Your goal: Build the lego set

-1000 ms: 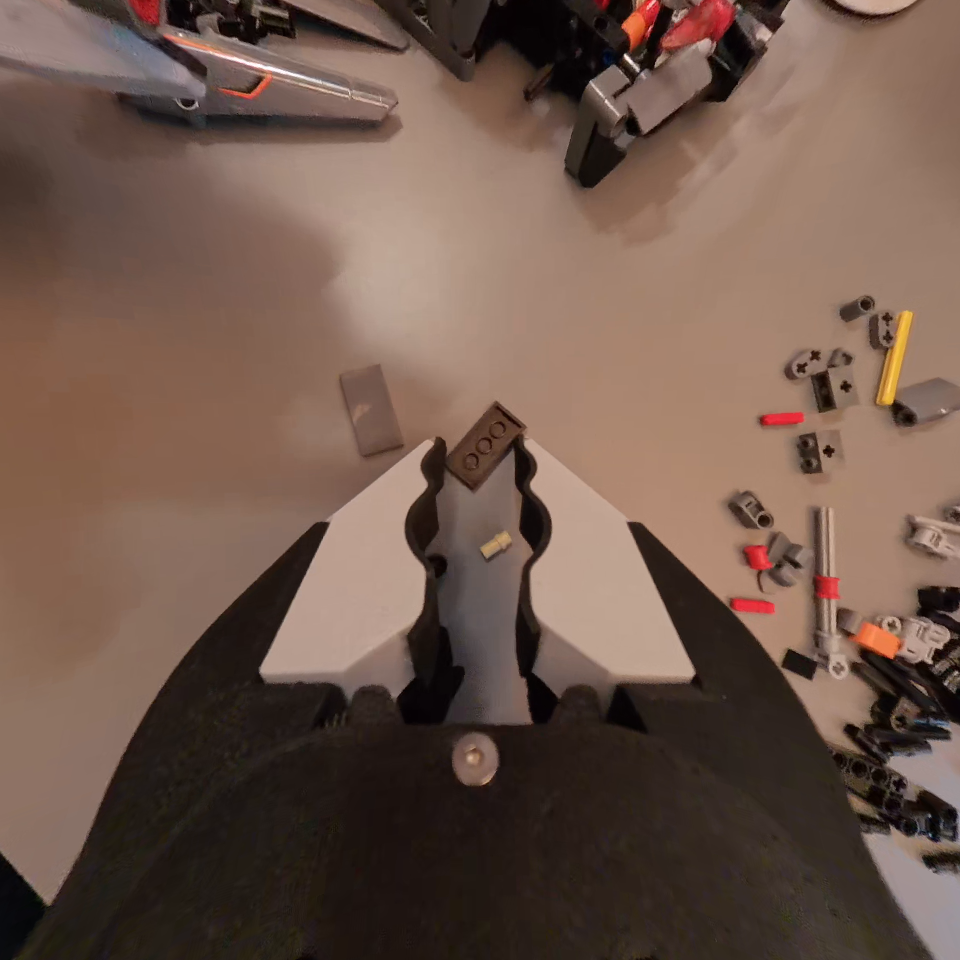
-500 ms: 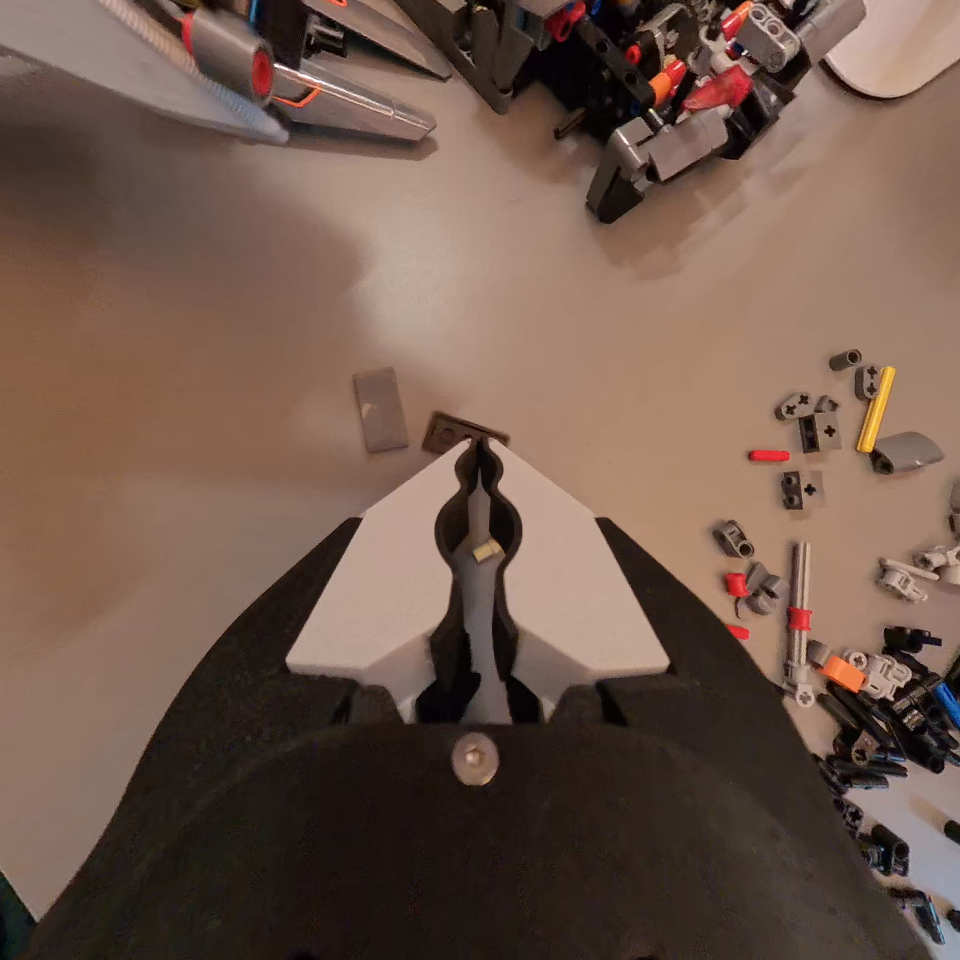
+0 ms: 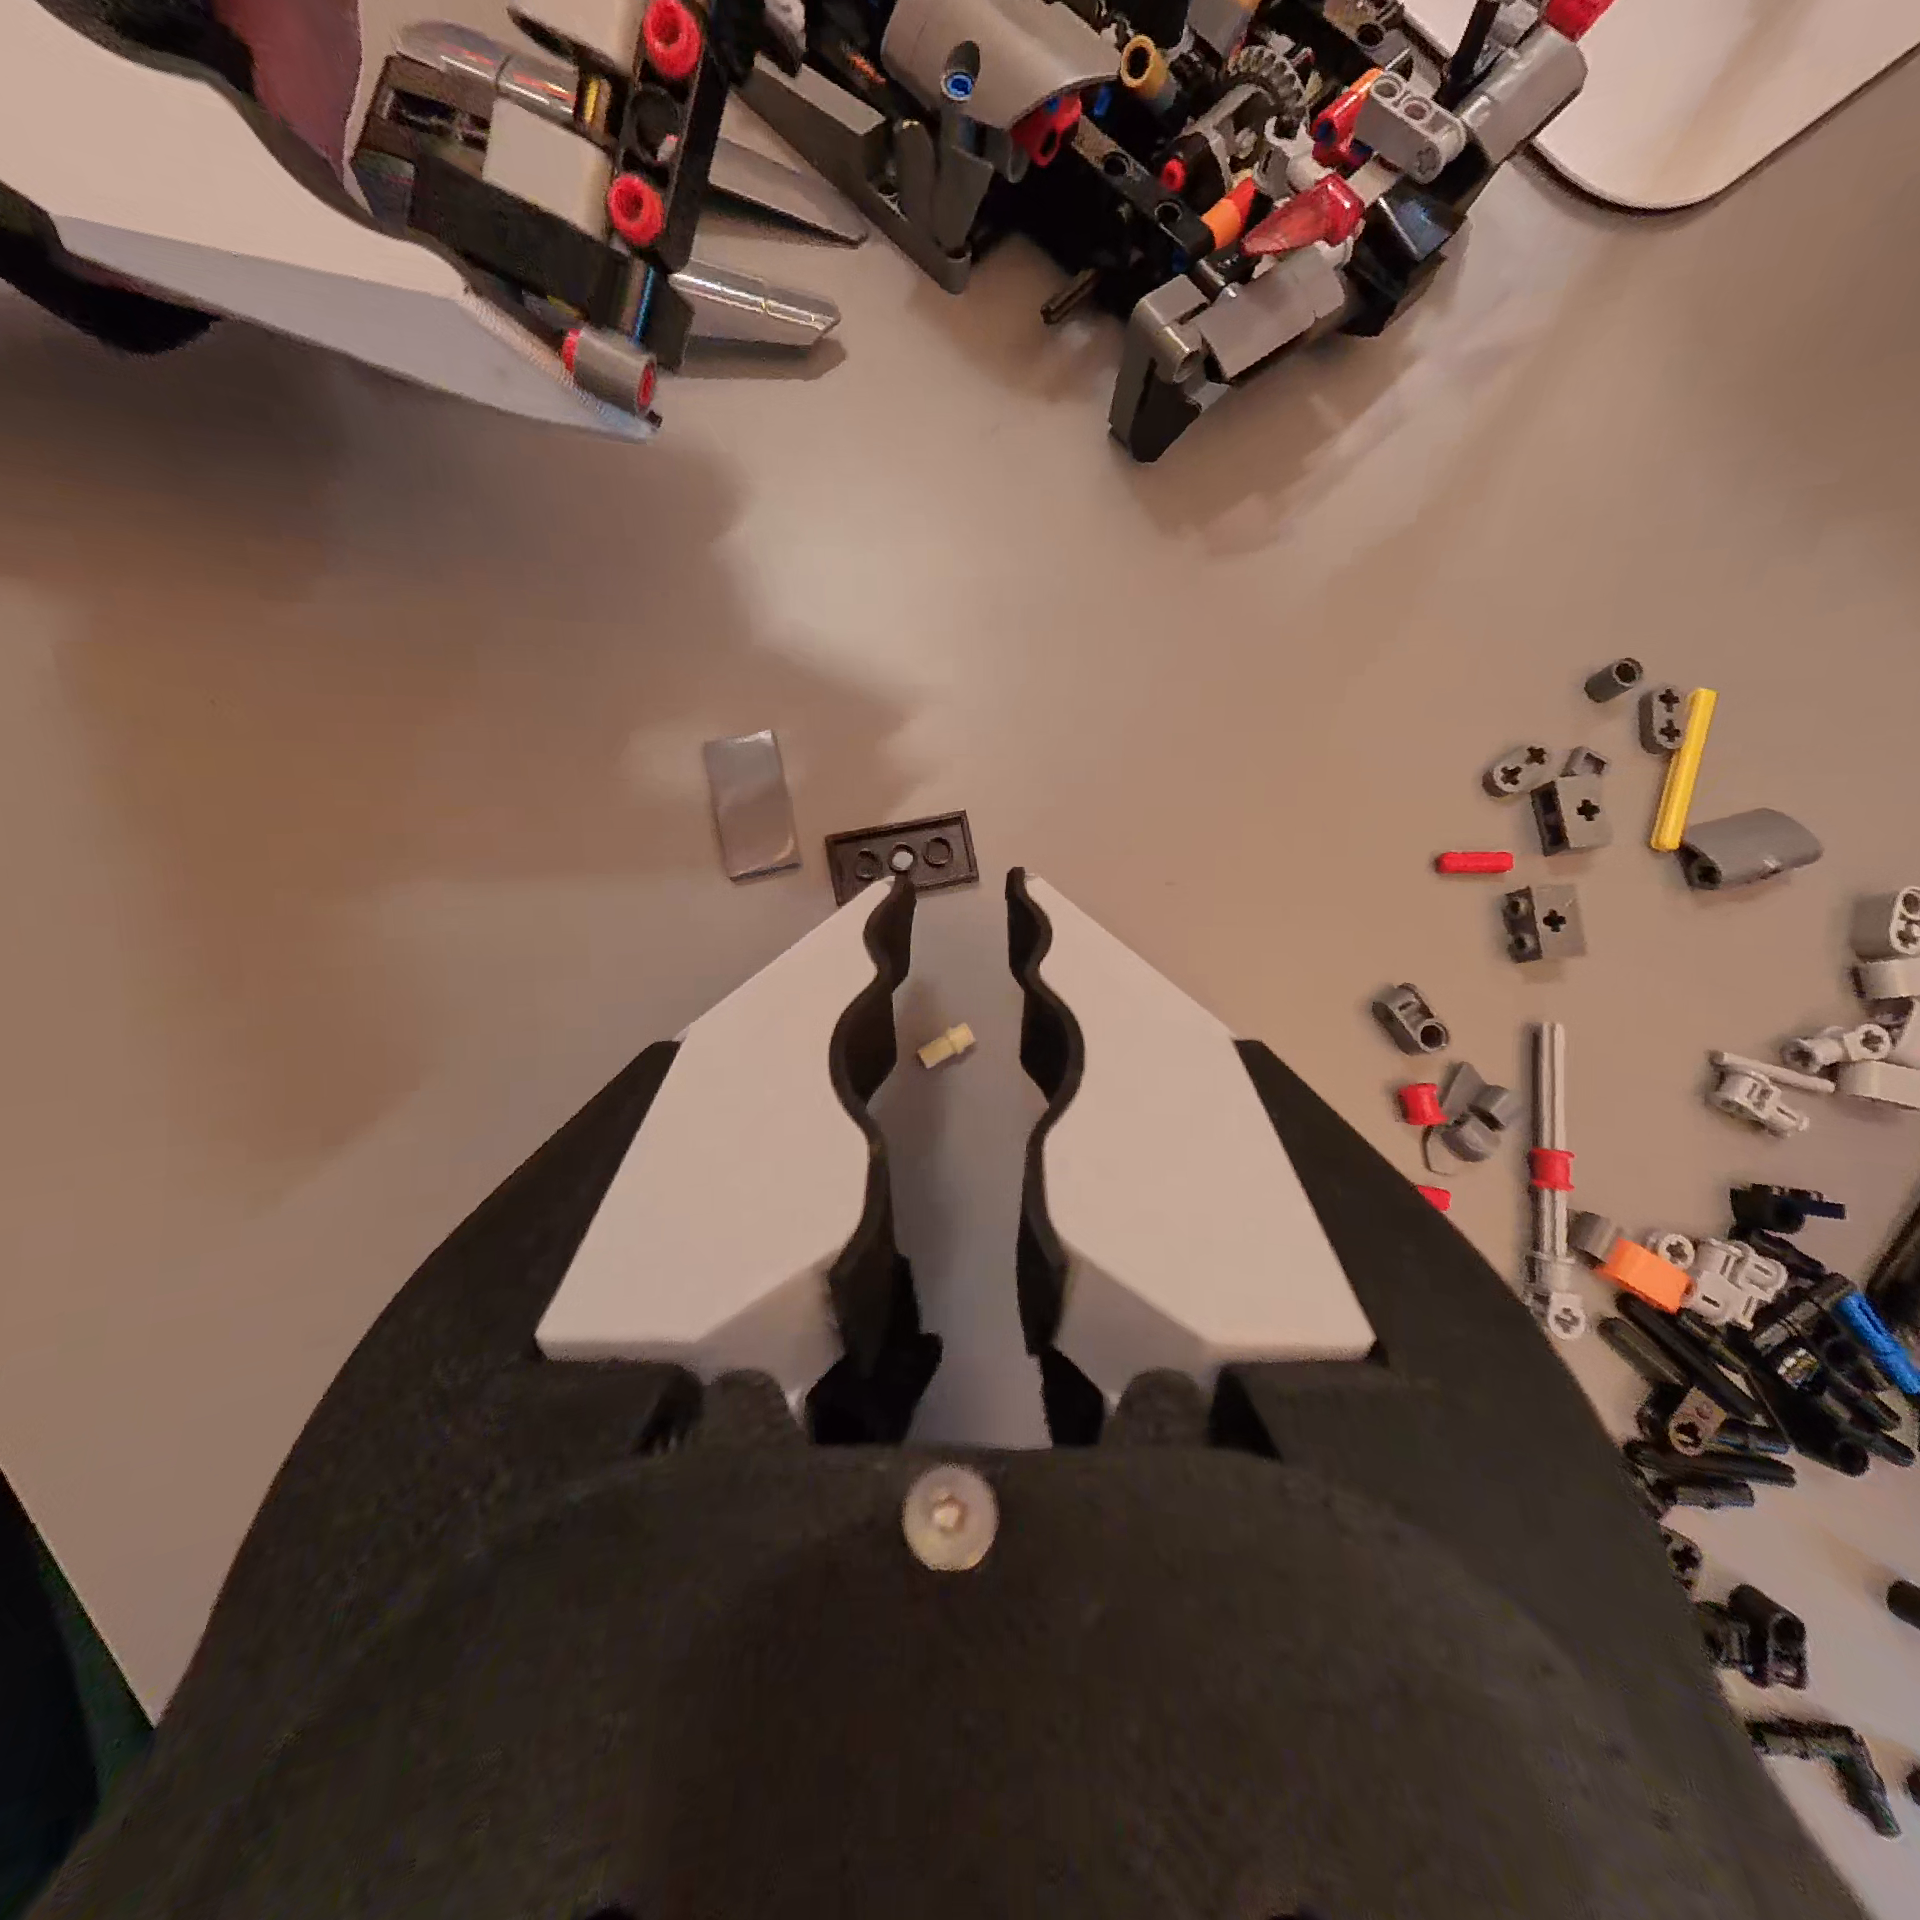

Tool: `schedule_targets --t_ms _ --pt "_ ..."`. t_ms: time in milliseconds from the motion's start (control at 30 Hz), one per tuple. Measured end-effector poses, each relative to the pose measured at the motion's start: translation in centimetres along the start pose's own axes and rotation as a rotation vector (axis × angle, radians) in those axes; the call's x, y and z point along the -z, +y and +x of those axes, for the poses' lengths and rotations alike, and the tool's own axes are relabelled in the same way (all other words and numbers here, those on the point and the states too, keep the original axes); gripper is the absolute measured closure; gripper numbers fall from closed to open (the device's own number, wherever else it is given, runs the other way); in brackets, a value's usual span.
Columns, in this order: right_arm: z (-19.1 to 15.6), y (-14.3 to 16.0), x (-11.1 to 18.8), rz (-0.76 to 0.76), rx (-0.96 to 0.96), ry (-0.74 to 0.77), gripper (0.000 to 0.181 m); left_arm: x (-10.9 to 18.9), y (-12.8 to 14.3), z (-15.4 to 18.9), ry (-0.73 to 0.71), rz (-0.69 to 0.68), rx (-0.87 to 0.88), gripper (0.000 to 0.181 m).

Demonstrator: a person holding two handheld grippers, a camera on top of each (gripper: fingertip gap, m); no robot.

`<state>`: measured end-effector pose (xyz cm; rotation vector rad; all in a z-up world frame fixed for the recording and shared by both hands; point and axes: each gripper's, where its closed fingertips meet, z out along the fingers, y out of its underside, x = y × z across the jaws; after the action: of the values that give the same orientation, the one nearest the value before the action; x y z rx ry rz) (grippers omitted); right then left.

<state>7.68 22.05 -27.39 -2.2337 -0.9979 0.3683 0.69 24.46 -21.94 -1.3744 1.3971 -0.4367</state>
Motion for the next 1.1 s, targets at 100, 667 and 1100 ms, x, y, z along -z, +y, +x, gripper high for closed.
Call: schedule_targets --t_ms 100,667,1100 --pt "0.0 0.1 -0.1 -0.004 0.009 -0.006 0.163 -0.2 0.0 1.0 0.05 -0.007 -0.009 0.138" --pt "-0.1 0.1 -0.7 -0.008 0.018 -0.028 0.162 -0.5 4.6 7.9 0.422 -0.269 -0.04 0.137" --pt "0.0 -0.2 -0.4 0.0 0.028 -0.022 0.162 -0.1 4.0 10.0 0.508 -0.265 0.003 0.127"
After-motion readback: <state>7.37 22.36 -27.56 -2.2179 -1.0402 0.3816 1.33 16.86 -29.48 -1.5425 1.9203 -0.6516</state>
